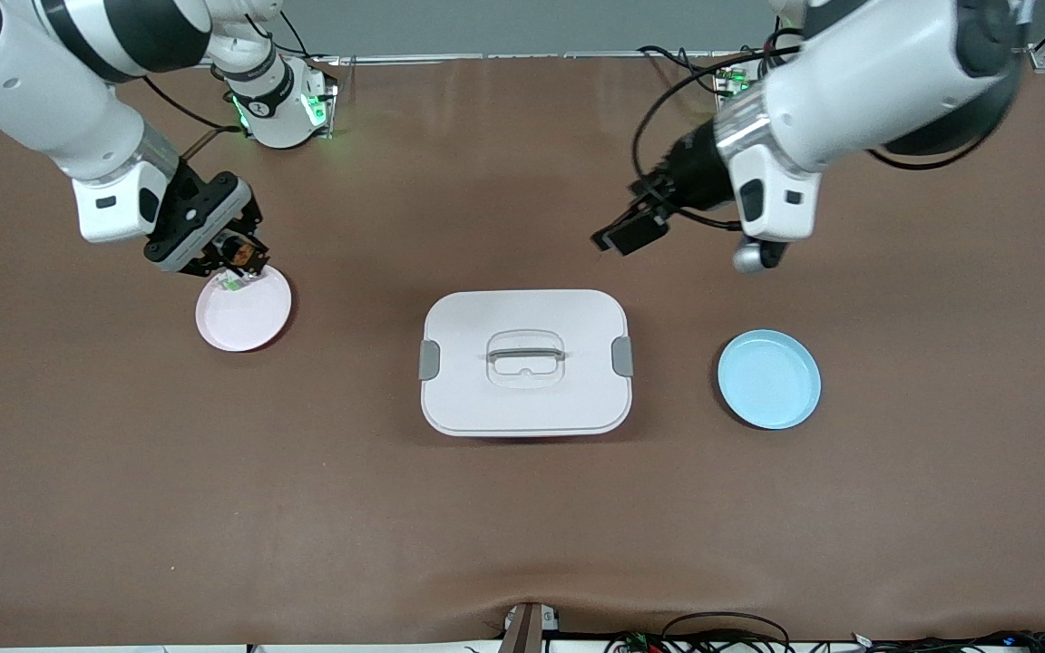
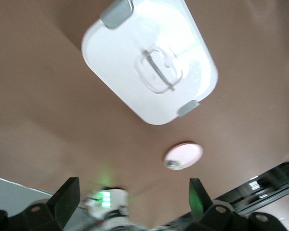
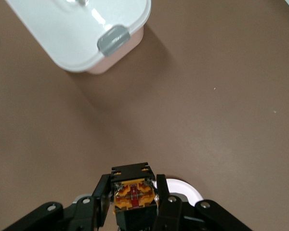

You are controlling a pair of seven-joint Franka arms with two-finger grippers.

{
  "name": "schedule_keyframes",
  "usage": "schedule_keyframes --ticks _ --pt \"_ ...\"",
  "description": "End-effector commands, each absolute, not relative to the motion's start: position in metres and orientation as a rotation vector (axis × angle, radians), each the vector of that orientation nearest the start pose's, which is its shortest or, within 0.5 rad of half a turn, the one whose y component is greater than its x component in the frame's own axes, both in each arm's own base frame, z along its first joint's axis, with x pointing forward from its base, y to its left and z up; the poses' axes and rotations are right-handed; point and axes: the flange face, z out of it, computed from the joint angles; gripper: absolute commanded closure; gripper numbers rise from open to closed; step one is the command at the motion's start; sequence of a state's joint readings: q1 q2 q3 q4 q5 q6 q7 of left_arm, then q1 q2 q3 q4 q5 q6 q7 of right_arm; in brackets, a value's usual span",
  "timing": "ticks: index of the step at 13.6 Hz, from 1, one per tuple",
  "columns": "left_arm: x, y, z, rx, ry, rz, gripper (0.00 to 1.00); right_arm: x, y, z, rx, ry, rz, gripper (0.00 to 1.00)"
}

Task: Transfer orange switch to right arm and place
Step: 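Carry the switch to the white plate while the left gripper withdraws, then lower the switch onto the white plate and open the right gripper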

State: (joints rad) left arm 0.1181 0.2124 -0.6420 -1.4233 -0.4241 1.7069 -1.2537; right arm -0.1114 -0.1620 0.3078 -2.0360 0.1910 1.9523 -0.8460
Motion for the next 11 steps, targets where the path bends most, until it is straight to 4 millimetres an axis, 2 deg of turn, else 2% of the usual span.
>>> schedule_keyframes --ticks 1,3,5,9,10,11 --pt "0.547 -0.246 0.62 -3.319 -0.92 0.619 0.0 0.504 0.109 0.504 -2.613 -1.706 -0.087 1.0" --pt "0.556 -0.191 0.615 -3.323 -0.65 0.562 0.0 0.497 0.108 0.487 -2.598 -1.803 -0.006 1.0" --pt "0.562 -0.155 0.618 -3.305 -0.365 0.437 0.0 0.492 0.103 0.461 -2.583 -1.847 0.036 1.0" --pt "0.564 -0.124 0.626 -3.129 -0.006 0.218 0.0 0.475 0.095 0.41 -2.522 -1.942 0.019 1.0" --pt "0.566 -0.117 0.625 -3.099 0.009 0.204 0.0 0.47 0.093 0.397 -2.523 -1.945 0.016 1.0" --pt "0.571 -0.101 0.622 -3.09 -0.022 0.206 0.0 0.465 0.091 0.385 -2.523 -1.951 0.006 1.0"
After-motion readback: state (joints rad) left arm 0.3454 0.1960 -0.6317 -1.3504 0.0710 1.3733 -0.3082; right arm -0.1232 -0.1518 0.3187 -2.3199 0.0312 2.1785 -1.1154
